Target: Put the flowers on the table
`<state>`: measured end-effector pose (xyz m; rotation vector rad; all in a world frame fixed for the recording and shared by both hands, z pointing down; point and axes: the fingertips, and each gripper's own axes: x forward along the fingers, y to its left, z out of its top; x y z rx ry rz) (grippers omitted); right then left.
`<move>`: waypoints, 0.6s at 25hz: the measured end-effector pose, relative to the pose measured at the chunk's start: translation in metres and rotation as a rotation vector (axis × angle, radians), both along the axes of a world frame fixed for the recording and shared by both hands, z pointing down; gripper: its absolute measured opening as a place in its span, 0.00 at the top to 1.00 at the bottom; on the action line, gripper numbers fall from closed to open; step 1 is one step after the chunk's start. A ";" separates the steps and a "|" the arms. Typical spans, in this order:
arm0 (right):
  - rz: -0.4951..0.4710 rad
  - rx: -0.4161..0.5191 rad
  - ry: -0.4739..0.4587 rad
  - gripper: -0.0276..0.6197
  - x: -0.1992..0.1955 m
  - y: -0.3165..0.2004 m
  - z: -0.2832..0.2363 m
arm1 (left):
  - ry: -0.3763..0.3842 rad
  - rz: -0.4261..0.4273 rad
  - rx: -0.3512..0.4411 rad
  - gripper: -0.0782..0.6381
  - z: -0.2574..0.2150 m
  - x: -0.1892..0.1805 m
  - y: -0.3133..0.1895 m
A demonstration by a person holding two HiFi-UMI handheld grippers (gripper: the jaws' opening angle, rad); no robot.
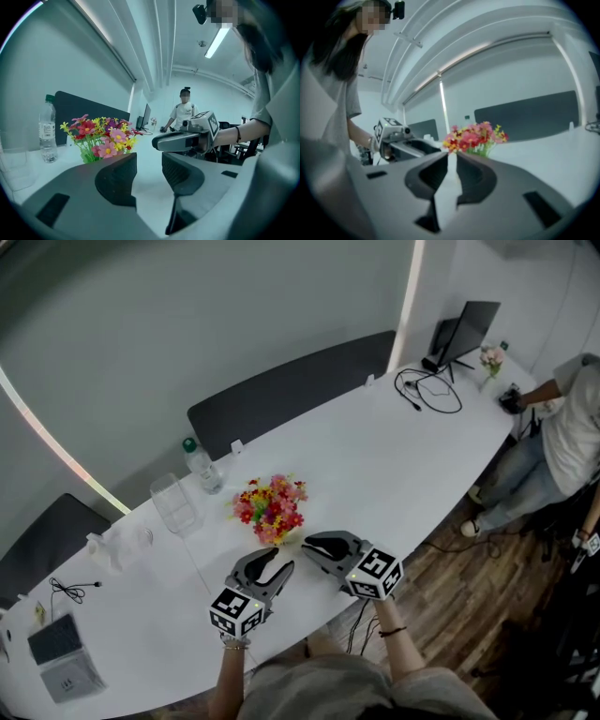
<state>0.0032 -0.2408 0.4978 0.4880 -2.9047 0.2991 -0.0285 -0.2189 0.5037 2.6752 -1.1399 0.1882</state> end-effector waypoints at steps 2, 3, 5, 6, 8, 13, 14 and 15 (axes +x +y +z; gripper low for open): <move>0.000 -0.001 -0.011 0.86 0.001 0.003 -0.003 | 0.012 0.009 0.006 0.65 -0.005 0.004 0.003; 0.001 0.000 -0.017 0.86 0.001 0.005 -0.005 | 0.016 0.015 0.010 0.68 -0.007 0.006 0.005; 0.002 0.003 -0.024 0.87 0.003 0.007 -0.008 | 0.017 0.022 0.018 0.69 -0.010 0.009 0.007; 0.002 0.005 -0.025 0.87 0.003 0.008 -0.008 | 0.018 0.023 0.023 0.71 -0.011 0.010 0.008; 0.000 0.006 -0.029 0.88 0.005 0.010 -0.010 | 0.024 0.020 0.030 0.73 -0.013 0.011 0.008; -0.017 0.012 -0.053 0.89 0.008 0.015 -0.013 | 0.024 0.020 0.039 0.78 -0.016 0.013 0.008; -0.018 0.014 -0.058 0.89 0.009 0.016 -0.015 | 0.025 0.021 0.041 0.78 -0.018 0.014 0.008; -0.018 0.016 -0.061 0.89 0.010 0.016 -0.016 | 0.025 0.022 0.044 0.79 -0.019 0.015 0.009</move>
